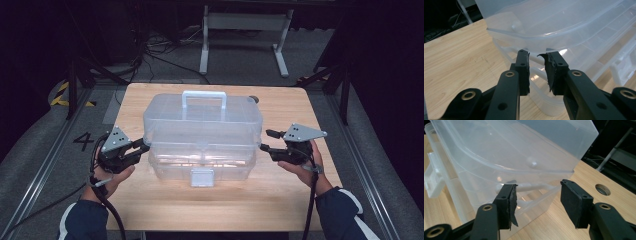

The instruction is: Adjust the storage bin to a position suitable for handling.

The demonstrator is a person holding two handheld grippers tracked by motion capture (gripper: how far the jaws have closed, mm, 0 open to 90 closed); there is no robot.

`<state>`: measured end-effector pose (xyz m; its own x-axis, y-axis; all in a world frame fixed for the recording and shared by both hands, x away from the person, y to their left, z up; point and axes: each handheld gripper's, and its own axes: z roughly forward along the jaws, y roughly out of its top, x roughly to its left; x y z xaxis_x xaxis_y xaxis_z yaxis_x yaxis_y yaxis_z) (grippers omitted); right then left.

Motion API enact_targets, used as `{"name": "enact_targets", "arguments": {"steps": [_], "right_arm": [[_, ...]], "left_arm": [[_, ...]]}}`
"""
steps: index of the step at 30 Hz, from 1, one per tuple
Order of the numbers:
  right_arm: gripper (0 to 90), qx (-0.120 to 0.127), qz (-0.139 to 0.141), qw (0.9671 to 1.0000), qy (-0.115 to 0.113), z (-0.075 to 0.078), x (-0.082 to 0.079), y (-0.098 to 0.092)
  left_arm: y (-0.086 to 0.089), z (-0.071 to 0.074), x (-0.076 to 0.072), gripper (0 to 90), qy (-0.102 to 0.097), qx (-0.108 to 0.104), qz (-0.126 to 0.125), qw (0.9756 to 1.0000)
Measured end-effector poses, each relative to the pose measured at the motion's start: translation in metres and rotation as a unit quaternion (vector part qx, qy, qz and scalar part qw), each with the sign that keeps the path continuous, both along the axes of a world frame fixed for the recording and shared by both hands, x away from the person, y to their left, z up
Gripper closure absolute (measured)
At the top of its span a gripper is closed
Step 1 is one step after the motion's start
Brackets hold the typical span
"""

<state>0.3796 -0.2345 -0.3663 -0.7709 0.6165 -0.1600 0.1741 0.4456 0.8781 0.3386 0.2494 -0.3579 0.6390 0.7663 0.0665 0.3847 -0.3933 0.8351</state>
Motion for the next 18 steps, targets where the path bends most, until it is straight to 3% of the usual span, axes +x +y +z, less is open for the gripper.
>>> {"name": "enact_targets", "arguments": {"steps": [9, 18], "right_arm": [[47.3, 0.013, -0.015, 0.9995, -0.024, 0.003, -0.001, 0.0], [51.2, 0.037, -0.013, 0.9979, -0.051, 0.012, -0.004, 0.004]], "left_arm": [[0.006, 0.003, -0.006, 67.6, -0.009, -0.007, 0.003, 0.9999], [0.011, -0.004, -0.012, 62.9, 0.0, 0.0, 0.005, 1.0]]}}
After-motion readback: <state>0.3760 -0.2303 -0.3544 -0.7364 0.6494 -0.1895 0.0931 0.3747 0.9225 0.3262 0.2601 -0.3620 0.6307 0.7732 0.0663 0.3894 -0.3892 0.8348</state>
